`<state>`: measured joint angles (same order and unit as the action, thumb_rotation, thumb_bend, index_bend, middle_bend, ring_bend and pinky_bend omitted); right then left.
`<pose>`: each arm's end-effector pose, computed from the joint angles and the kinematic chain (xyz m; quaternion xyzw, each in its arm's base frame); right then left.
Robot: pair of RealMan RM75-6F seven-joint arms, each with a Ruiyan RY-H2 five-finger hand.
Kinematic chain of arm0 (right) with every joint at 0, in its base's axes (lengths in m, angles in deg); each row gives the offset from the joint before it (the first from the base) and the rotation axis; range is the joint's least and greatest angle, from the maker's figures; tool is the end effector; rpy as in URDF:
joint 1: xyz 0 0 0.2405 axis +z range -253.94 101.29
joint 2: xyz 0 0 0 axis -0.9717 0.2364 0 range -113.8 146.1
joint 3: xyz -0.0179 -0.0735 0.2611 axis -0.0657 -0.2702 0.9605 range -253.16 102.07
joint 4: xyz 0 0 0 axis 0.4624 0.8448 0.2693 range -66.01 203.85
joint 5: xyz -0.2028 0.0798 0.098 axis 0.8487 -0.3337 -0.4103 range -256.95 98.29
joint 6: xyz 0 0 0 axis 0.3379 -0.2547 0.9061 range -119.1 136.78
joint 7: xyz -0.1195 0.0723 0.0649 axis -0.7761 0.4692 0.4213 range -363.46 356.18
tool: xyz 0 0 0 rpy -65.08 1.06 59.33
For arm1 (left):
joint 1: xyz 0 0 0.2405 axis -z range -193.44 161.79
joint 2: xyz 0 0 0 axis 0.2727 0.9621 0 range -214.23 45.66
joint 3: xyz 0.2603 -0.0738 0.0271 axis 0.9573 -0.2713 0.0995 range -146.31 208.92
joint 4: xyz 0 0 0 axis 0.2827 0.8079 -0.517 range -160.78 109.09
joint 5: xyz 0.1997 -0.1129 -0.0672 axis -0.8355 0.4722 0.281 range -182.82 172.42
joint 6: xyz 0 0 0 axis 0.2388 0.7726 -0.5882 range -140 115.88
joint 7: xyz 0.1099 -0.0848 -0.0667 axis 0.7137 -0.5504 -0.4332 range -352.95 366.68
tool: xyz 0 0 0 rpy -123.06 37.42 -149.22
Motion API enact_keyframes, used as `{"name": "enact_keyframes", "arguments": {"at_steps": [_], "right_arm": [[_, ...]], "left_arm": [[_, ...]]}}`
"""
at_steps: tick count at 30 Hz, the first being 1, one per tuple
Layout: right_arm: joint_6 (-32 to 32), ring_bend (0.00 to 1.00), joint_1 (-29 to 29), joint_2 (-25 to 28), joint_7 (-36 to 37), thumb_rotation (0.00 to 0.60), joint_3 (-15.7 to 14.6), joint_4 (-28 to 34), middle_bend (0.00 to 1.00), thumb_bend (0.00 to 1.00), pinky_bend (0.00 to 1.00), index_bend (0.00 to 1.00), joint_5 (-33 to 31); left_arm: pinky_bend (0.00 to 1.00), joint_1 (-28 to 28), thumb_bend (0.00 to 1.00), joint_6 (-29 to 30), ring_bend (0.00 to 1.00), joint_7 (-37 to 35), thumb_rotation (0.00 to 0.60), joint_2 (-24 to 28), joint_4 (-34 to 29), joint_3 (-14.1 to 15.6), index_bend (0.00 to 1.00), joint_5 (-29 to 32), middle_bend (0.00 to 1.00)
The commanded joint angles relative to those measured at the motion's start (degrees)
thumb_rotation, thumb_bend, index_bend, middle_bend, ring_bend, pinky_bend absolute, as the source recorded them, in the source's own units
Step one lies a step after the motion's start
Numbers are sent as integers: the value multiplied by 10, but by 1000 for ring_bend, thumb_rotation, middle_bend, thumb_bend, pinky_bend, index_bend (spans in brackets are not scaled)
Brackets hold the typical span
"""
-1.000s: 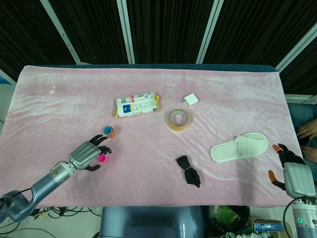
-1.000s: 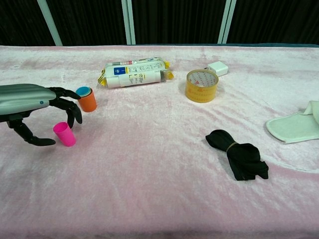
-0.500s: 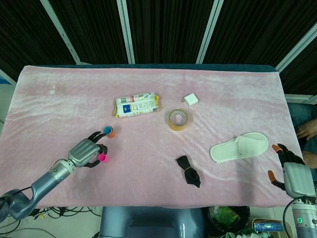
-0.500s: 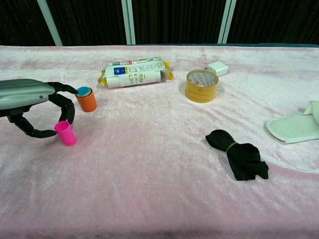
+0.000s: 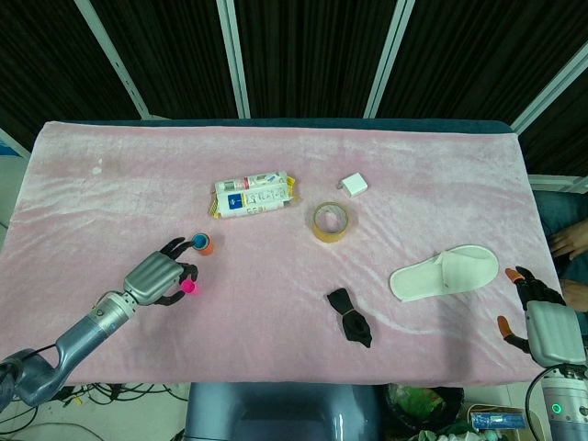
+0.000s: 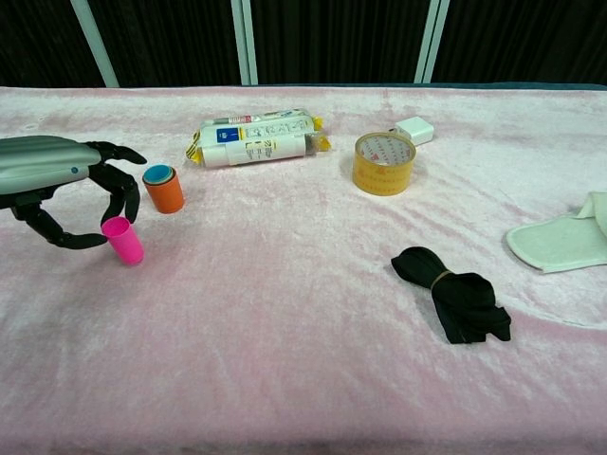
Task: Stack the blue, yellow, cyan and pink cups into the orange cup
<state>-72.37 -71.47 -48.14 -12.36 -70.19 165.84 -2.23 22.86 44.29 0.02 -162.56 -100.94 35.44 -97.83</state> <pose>-0.3393 -0.2019 0.1344 0.5703 -0.4132 0.3350 0.6260 -0.2530 0.3371 -0.0051 -0.8286 -0.3135 -0.3189 0.3368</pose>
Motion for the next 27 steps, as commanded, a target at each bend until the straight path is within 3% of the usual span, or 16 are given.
{"name": "enact_keyframes", "arguments": {"at_steps": [1,7,13,21,27], "right_arm": [[0,175,0,0,0,600,0,0,103,301,239,171,0],[0,175,0,0,-1,600,0,0,103,301,239,171,0],[-1,175,0,-1,-4,600,-1,0,103,301,239,170,1],[1,175,0,0,-2,600,0,-1,103,300,239,170,-2],[1,175,1,0,-2,600,2,-1,103,301,239,170,-4]], "left_arm": [[0,1,443,10,17,-4,600,11,-12,-6,542,-2,547],[0,14,442,30,17,-12,600,59,-58,-36,535,1,544],[0,33,441,13,17,-19,600,88,-74,-71,532,35,543],[0,51,439,-30,17,-44,600,47,2,-89,528,78,541],[0,61,435,-37,17,-93,600,-1,73,-82,527,62,542]]}}
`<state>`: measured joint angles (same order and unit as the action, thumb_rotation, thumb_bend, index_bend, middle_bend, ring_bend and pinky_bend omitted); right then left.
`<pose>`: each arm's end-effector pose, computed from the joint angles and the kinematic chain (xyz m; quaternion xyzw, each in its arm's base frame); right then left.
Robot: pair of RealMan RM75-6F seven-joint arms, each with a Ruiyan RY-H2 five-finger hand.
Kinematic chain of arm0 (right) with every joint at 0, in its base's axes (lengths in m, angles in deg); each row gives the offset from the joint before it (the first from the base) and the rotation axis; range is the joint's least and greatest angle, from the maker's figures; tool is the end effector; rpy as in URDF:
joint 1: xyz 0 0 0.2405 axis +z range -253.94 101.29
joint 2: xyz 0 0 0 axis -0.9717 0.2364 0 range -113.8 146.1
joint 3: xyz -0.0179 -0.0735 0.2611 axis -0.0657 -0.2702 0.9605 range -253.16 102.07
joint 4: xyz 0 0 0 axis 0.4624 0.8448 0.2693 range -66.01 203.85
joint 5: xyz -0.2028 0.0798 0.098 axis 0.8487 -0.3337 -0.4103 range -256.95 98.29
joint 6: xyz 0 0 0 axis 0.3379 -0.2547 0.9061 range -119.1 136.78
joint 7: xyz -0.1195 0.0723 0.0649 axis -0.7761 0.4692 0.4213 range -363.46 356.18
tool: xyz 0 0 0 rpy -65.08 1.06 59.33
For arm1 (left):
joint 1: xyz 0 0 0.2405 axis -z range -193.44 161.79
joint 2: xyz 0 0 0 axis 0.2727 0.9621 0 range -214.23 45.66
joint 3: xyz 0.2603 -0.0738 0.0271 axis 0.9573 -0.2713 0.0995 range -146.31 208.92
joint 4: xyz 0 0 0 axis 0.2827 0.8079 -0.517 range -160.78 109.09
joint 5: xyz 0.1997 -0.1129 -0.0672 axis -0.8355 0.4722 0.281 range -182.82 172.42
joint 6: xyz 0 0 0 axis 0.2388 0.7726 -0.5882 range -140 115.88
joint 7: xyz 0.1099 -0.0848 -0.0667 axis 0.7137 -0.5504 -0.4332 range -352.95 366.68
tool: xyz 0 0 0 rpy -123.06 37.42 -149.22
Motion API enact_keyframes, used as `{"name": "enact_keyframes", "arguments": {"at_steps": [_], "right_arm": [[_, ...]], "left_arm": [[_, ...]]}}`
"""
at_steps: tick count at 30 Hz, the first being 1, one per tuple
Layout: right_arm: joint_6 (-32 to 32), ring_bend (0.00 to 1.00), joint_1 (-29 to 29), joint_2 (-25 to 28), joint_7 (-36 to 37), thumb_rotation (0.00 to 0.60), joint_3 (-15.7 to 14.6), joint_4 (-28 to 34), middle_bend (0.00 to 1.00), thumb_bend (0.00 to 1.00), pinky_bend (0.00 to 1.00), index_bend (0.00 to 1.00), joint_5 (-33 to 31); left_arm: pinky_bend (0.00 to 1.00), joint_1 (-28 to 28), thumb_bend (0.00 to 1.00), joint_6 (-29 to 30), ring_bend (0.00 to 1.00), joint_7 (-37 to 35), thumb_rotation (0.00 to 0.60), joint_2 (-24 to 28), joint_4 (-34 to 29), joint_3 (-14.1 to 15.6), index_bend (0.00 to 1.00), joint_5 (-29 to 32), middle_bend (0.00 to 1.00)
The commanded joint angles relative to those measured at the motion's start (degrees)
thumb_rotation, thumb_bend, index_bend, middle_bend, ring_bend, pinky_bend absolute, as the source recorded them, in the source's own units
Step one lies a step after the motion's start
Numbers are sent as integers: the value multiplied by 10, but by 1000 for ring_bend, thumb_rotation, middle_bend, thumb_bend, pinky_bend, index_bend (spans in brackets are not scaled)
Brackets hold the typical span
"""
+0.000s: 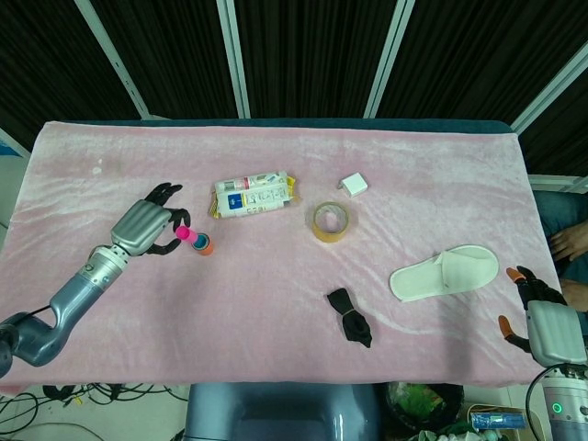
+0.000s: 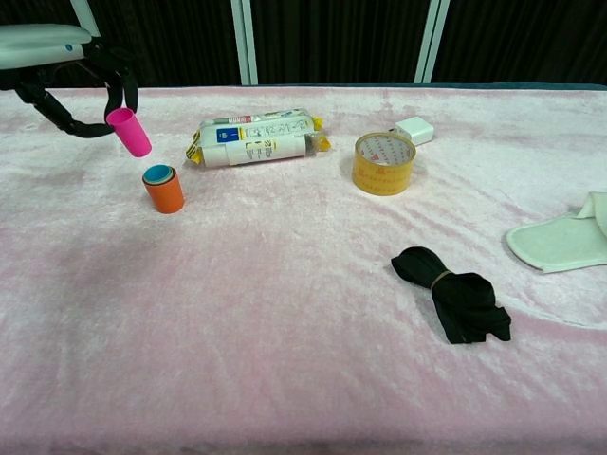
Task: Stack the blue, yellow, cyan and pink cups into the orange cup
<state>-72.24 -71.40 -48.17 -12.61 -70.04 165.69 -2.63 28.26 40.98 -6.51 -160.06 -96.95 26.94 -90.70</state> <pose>-0.3405 -0.2028 0.1349 0.5694 -0.4127 0.3324 0.6285 -0.2220 0.4182 0.0448 -0.7703 -0.3333 -0.3766 0.3920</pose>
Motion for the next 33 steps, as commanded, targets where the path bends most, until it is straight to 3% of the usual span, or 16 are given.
{"name": "enact_keyframes", "arguments": {"at_steps": [1,27,30,33], "right_arm": [[-1,175,0,0,0,600,0,0,103,301,239,170,0],[1,175,0,0,2,600,0,1,103,301,239,170,-1],[1,175,0,1,1,600,0,1,103,300,239,170,-1],[1,175,0,0,1,600,0,1,103,300,239,170,-1]], "left_arm": [[0,9,435,-4,17,-34,600,-31,43,5,527,-12,542],[0,26,431,-35,17,-54,600,-68,100,24,520,-16,536],[0,27,367,-49,13,-53,600,-71,106,29,440,-13,478],[0,28,237,-57,1,-53,600,-69,106,31,272,-11,305]]}}
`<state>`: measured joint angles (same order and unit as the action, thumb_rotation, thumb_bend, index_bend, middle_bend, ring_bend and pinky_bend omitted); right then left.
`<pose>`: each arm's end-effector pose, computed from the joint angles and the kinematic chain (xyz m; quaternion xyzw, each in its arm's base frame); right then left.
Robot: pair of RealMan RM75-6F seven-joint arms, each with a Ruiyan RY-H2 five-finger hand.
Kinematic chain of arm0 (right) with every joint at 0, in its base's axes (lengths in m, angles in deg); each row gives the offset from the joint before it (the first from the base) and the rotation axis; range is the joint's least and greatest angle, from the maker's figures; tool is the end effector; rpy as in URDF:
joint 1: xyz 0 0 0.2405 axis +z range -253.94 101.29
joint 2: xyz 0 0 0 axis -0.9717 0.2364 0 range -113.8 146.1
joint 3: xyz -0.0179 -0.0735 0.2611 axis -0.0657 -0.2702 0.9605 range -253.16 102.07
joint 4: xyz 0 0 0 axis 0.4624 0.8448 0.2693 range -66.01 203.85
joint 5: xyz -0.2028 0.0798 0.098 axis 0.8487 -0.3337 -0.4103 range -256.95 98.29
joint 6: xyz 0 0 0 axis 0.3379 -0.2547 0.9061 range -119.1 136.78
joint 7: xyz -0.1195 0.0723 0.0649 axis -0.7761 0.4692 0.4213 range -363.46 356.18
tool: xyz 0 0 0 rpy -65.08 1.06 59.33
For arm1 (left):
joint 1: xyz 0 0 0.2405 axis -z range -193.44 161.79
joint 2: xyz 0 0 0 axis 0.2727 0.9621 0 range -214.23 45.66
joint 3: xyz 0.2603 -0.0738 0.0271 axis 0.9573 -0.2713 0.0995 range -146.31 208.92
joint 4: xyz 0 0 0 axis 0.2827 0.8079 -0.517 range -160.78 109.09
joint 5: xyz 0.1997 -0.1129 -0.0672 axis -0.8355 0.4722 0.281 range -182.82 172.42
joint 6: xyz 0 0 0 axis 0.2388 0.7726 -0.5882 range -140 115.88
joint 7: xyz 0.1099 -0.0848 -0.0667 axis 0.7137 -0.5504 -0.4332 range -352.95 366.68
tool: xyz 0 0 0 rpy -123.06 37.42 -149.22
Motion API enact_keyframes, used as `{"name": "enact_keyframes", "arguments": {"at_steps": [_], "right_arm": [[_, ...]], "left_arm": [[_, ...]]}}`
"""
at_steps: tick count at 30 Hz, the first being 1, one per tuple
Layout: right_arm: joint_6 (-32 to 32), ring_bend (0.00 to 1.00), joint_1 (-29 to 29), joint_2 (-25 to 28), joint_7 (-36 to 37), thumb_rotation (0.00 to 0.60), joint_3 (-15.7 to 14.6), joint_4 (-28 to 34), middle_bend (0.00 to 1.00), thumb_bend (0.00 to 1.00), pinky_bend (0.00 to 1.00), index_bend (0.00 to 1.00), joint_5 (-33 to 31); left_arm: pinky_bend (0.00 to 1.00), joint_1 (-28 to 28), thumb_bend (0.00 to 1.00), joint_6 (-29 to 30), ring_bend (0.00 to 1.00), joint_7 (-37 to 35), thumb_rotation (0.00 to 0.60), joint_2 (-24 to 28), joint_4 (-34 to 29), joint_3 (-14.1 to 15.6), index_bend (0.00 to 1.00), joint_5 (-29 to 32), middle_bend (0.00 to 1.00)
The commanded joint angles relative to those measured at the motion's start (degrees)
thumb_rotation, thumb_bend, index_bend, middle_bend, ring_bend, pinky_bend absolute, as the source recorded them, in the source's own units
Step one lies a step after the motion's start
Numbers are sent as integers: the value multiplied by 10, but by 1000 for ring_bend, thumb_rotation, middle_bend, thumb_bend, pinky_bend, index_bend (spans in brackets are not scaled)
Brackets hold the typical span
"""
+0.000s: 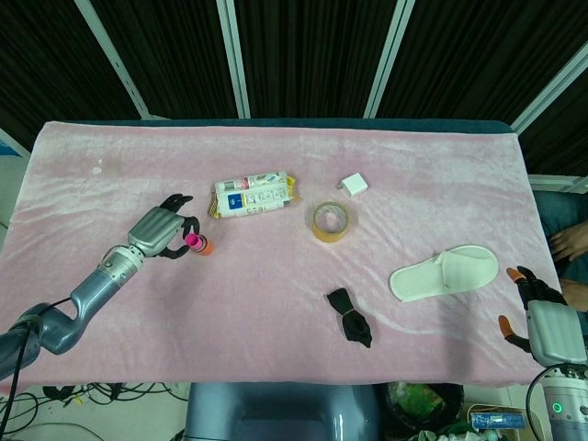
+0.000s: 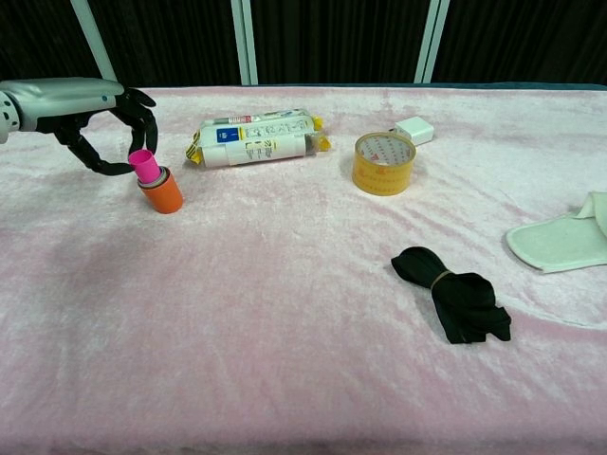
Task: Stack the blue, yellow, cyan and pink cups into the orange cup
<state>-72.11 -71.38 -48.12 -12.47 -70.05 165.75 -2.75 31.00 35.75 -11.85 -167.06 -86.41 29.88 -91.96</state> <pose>-0.3407 -0.2028 0.1348 0.5688 -0.4146 0.3323 0.6278 -0.2394 0.4323 0.0067 -0.7882 -0.3554 -0.3313 0.3776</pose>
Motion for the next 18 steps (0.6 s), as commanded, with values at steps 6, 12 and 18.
{"name": "enact_keyframes", "arguments": {"at_steps": [6,12,18], "right_arm": [[0,175,1,0,0,600,0,0,103,300,239,170,0],[0,175,1,0,-1,600,0,0,103,300,239,170,1],[-5,175,0,-2,-6,600,-1,-2,103,301,239,170,6]], "left_arm": [[0,-10,159,34,0,16,600,28,-35,-8,86,3,96],[0,-55,159,116,0,96,600,110,-141,-9,83,0,99],[0,-150,159,213,0,212,600,214,-295,14,73,27,112]]}}
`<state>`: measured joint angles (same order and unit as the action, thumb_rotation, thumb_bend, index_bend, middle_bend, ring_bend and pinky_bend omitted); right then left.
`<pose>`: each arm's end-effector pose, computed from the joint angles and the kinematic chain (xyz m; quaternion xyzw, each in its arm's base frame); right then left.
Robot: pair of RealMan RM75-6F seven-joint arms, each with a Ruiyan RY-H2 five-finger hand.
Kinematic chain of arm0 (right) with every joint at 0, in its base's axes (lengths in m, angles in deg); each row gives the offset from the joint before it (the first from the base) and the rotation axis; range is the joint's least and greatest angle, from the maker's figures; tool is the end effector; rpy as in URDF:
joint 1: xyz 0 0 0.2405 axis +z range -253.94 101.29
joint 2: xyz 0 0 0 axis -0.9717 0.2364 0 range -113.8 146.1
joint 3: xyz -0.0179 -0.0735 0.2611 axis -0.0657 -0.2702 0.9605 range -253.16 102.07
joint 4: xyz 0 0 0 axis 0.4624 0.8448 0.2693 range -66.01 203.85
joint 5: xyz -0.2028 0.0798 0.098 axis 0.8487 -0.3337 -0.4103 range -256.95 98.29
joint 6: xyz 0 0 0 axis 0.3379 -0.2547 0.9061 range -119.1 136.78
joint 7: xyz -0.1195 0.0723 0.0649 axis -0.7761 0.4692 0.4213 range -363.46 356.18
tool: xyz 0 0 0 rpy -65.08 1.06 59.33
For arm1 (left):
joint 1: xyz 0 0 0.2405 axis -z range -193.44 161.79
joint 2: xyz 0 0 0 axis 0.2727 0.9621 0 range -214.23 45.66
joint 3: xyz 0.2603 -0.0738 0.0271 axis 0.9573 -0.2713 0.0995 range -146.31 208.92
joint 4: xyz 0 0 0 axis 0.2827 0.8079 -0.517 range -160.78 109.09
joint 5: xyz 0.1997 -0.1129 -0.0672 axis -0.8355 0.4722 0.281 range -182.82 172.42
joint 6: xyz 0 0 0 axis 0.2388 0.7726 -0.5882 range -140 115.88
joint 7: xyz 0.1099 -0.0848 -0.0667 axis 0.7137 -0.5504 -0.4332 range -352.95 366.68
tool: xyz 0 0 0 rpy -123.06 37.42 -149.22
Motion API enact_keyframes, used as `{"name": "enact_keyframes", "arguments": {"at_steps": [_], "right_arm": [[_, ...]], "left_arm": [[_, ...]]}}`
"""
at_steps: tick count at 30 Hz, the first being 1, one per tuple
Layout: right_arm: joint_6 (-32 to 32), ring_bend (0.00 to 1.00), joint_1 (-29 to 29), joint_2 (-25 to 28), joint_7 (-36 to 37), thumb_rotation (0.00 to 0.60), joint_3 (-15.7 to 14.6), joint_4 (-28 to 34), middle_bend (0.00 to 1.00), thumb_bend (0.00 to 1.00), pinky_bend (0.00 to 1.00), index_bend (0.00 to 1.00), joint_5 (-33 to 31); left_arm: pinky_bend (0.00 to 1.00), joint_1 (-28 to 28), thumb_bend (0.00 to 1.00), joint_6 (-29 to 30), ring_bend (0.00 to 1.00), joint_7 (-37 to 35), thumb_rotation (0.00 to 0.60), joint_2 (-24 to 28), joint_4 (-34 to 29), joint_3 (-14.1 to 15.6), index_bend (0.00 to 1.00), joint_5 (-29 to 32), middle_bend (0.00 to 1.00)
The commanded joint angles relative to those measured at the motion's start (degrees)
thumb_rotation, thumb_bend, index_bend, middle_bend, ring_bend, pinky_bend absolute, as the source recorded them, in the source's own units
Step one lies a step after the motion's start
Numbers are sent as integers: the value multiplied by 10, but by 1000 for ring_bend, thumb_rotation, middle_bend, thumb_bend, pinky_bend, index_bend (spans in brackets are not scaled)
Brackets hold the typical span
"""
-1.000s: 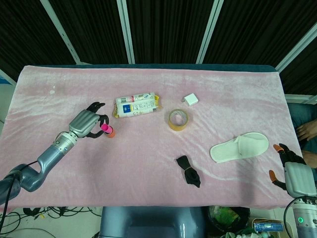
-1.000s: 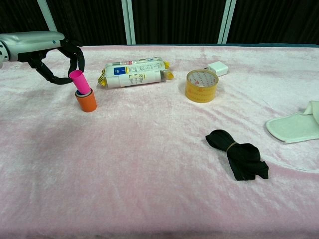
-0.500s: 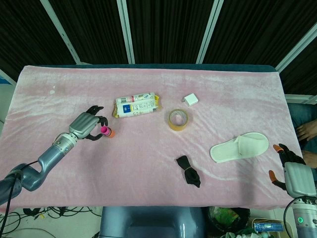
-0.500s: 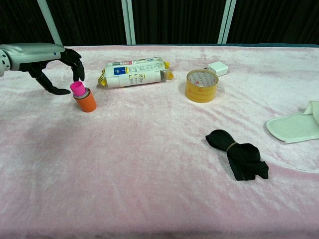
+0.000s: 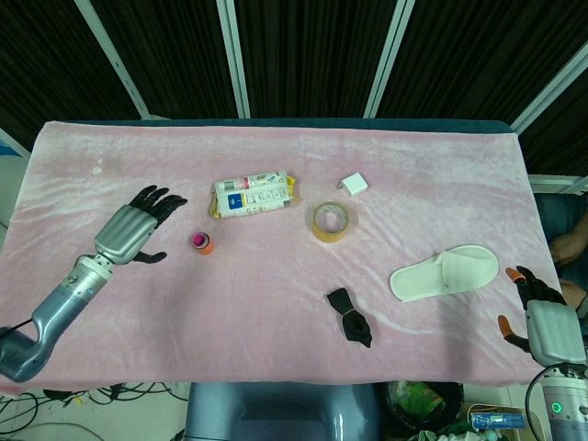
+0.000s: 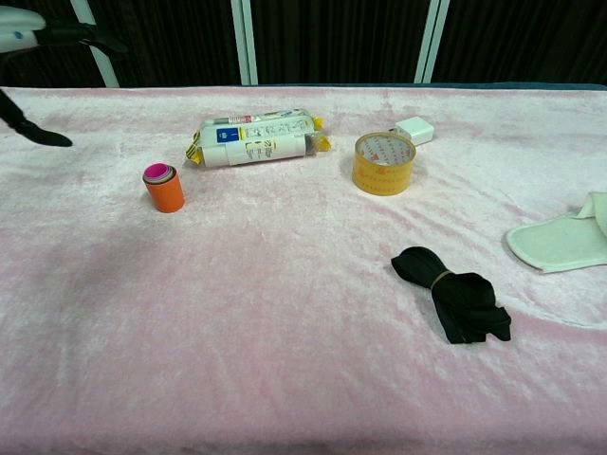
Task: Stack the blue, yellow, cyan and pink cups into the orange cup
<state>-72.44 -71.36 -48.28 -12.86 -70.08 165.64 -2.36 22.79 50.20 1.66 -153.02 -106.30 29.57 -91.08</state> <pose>-0.3396 -0.2030 0.1345 0.5711 -0.4096 0.3330 0.6286 -0.2372 0.3752 0.0812 -0.7664 -0.2893 -0.3819 0.4279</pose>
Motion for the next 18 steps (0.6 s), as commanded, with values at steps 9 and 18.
{"name": "enact_keyframes", "arguments": {"at_steps": [9,18], "right_arm": [[-16,173,1,-8,-1,600,1,-9,102,297,239,149,22],[-23,172,0,-15,0,600,-1,-16,99,283,239,132,33]], "left_arm": [[0,-178,159,159,0,64,600,153,-177,77,60,-10,101],[0,-256,159,253,0,-2,600,137,-112,96,72,-60,102]]}}
